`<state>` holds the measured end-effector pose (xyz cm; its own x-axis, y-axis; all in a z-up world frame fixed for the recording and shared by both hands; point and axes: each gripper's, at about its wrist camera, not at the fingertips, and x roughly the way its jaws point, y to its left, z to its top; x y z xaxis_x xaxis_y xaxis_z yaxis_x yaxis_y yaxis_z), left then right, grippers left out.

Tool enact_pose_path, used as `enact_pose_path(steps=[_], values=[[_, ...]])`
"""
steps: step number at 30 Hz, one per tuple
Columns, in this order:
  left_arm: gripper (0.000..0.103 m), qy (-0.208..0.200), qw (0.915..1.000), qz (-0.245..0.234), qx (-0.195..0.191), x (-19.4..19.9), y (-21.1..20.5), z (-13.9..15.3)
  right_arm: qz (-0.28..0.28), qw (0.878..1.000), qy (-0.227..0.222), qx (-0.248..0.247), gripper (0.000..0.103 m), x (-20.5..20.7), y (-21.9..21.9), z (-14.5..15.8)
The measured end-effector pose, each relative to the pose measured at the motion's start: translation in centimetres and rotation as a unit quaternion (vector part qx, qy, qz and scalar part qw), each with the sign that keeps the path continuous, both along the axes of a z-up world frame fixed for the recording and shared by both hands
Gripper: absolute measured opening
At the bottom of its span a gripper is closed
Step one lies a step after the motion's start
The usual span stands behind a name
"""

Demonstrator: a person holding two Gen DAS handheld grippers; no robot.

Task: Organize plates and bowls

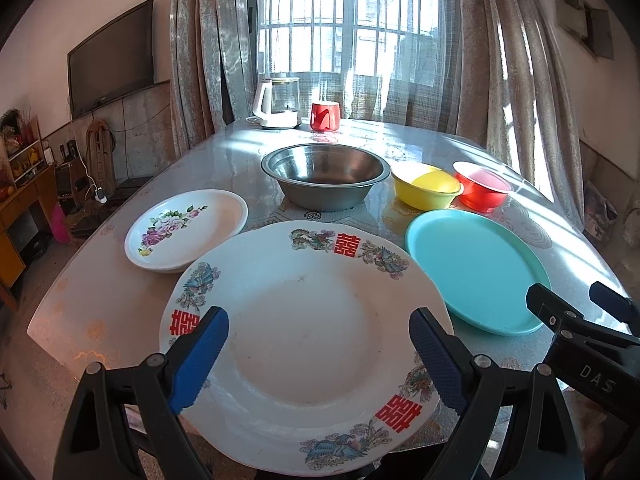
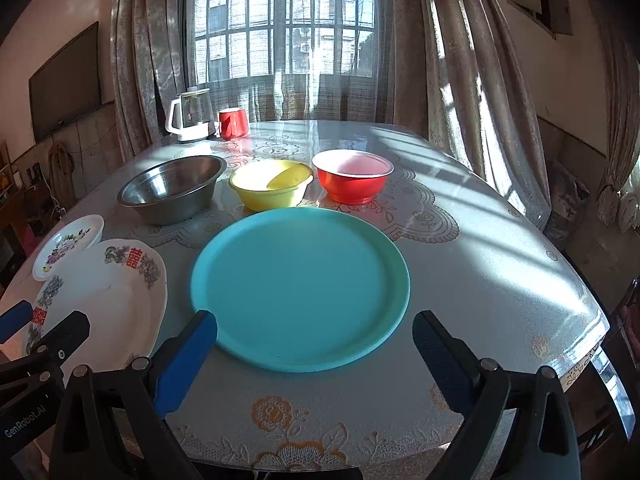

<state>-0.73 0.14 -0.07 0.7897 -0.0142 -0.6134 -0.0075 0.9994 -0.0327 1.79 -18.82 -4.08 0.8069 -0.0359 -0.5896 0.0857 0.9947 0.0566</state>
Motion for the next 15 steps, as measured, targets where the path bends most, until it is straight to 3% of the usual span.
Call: enact_pose_path(steps=[15], values=[[0.092, -0.013, 0.9999, -0.002, -0.010, -0.9, 0.6, 0.9, 0.007, 1.000, -0.006, -0.007, 0.100, -0.7, 1.2, 0.6]])
